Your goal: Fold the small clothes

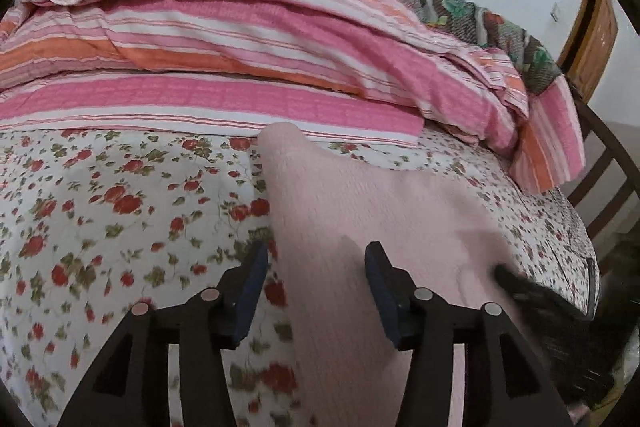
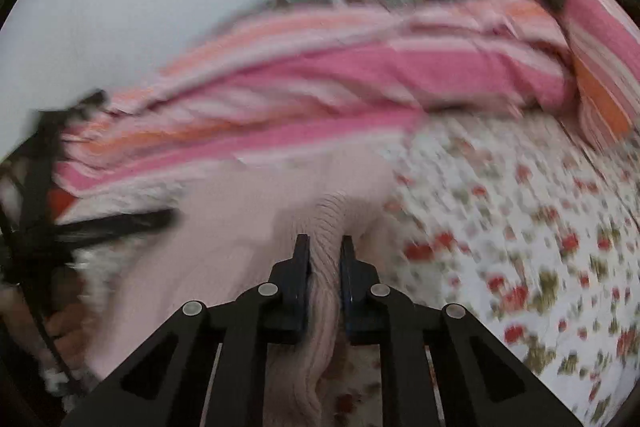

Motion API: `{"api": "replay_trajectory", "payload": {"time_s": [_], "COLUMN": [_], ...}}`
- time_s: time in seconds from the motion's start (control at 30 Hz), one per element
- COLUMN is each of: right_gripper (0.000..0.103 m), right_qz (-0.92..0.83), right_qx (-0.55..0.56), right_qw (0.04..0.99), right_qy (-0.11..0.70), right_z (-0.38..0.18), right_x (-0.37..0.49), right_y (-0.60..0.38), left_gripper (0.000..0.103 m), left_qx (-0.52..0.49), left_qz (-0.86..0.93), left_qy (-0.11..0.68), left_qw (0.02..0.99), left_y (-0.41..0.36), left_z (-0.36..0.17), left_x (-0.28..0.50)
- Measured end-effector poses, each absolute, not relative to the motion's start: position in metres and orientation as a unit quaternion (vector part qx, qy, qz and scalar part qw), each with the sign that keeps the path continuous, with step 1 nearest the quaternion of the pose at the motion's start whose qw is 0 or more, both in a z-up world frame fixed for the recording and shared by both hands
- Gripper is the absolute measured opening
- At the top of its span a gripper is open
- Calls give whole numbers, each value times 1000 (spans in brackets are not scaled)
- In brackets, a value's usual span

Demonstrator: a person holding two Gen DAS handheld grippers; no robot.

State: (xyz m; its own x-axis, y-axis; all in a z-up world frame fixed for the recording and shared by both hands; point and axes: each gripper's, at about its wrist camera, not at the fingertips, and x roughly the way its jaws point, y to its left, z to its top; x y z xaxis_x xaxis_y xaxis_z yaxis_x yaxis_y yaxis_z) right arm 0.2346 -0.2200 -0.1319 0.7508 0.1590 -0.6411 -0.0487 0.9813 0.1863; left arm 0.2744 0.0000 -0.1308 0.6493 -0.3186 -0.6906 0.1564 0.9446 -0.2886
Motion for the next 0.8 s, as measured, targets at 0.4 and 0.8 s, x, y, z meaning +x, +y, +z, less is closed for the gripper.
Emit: {"api": "replay_trajectory", "payload": {"time_s": [0.4,0.8], "right_gripper": [22,19], "right_qz": [25,42], "right_qx": [38,62], "right_qw": [929,920], "right_qy": [366,386], "right_z": [-120,-129], "right_x": [206,174], "right_y": [-204,-213], "left_gripper": [58,59], "left_qx": [-92,-75], "left_qz": [-149,-165], "left_qy": [397,407], "left_qw": [901,895], "left_y": [0,-11], "left_z": [-139,-151], "left_x": [214,181]}}
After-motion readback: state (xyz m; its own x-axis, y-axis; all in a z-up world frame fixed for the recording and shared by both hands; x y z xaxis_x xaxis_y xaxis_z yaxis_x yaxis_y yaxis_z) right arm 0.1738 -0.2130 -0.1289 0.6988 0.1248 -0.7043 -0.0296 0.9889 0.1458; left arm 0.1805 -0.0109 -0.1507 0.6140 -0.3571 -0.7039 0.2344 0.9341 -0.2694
